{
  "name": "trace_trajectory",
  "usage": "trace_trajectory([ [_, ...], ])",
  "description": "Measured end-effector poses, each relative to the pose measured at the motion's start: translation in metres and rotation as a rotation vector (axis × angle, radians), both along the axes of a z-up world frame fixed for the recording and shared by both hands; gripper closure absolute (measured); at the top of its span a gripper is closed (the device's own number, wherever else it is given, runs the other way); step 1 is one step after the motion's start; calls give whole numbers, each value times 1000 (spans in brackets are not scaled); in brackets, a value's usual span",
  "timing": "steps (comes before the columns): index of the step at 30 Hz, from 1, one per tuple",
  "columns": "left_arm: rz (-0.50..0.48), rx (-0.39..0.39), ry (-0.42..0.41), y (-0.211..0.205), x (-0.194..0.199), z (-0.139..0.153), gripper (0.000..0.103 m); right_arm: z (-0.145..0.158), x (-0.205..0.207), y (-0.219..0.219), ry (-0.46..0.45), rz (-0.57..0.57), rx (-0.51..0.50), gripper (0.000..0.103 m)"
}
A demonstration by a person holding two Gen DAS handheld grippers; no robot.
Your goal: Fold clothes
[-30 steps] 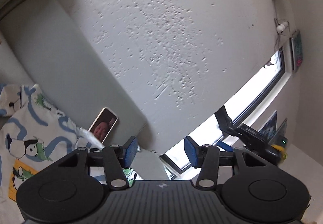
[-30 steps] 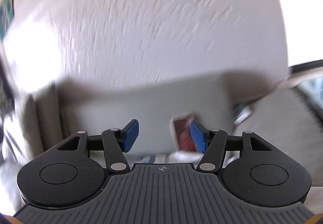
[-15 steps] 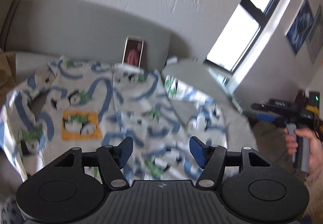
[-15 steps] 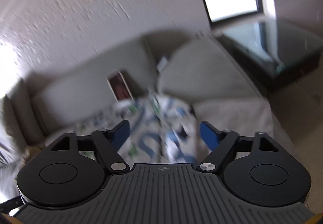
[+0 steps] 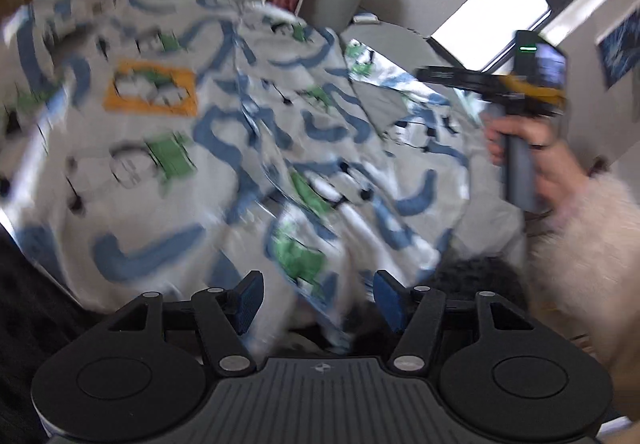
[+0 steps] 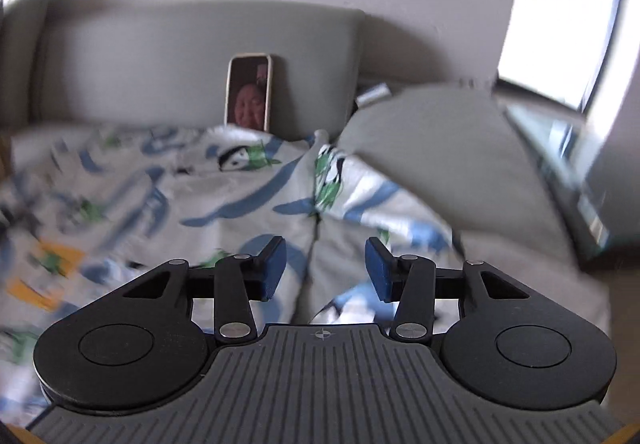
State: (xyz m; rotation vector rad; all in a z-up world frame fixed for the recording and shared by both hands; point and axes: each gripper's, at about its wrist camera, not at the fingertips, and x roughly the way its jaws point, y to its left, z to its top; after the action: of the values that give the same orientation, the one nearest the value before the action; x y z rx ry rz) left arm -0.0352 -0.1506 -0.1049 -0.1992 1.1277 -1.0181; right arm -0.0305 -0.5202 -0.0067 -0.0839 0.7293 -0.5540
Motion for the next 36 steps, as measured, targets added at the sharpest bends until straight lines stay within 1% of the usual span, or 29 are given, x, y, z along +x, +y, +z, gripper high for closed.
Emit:
trace_trajectory([
  [1,-11,-30,39,-2,1,-2,45,-11,19,6,73,29,-98,49],
  [2,-21,-57,60,-4,2,-3,46,-25,39,11,157,60,-195,49],
  [5,-41,-122,17,-14,8,2,46,-78,89,22,407,162,-453,48],
  [7,-48,-160,13,-19,15,4,46,-114,111,25,568,238,-621,47],
  [9,-45,-177,34,-23,24,1,46,-145,128,25,687,302,-771,47],
  [10,-44,-185,44,-25,28,-1,46,-156,135,23,728,324,-828,46],
  [11,-42,-190,53,-27,32,-3,46,-165,142,19,763,333,-860,46],
  [12,-39,-189,59,-29,35,-5,46,-172,149,14,799,332,-868,46],
  [14,-32,-190,67,-32,40,-9,46,-182,161,2,856,314,-841,49],
  [16,-22,-191,72,-33,42,-11,46,-189,167,-8,862,301,-827,52],
  [18,-14,-185,77,-34,43,-14,46,-196,168,-14,837,306,-845,52],
  [19,-13,-181,78,-34,44,-14,46,-198,168,-16,825,309,-859,55],
  [20,-16,-179,77,-35,43,-14,46,-196,169,-18,807,302,-852,61],
  [21,-20,-179,72,-36,43,-13,46,-190,170,-19,782,280,-819,83],
  [22,-25,-181,63,-37,42,-11,46,-181,171,-21,743,246,-770,103],
  [24,-36,-184,45,-40,40,-7,46,-151,168,-30,620,147,-639,103],
  [25,-44,-189,36,-42,39,-4,46,-132,161,-36,539,93,-580,103],
  [28,-72,-216,6,-46,31,9,46,-63,127,-71,285,-81,-370,103],
  [30,-96,-232,-12,-50,25,18,46,-20,90,-102,129,-203,-260,103],
  [32,-118,-248,-33,-53,18,28,46,17,44,-132,-25,-323,-144,103],
  [34,-127,-259,-56,-56,12,38,46,44,-5,-164,-170,-451,-8,103],
  [35,-130,-265,-65,-58,9,43,46,54,-31,-177,-234,-514,50,103],
  [36,-132,-270,-72,-59,5,47,46,56,-54,-188,-276,-571,93,103],
])
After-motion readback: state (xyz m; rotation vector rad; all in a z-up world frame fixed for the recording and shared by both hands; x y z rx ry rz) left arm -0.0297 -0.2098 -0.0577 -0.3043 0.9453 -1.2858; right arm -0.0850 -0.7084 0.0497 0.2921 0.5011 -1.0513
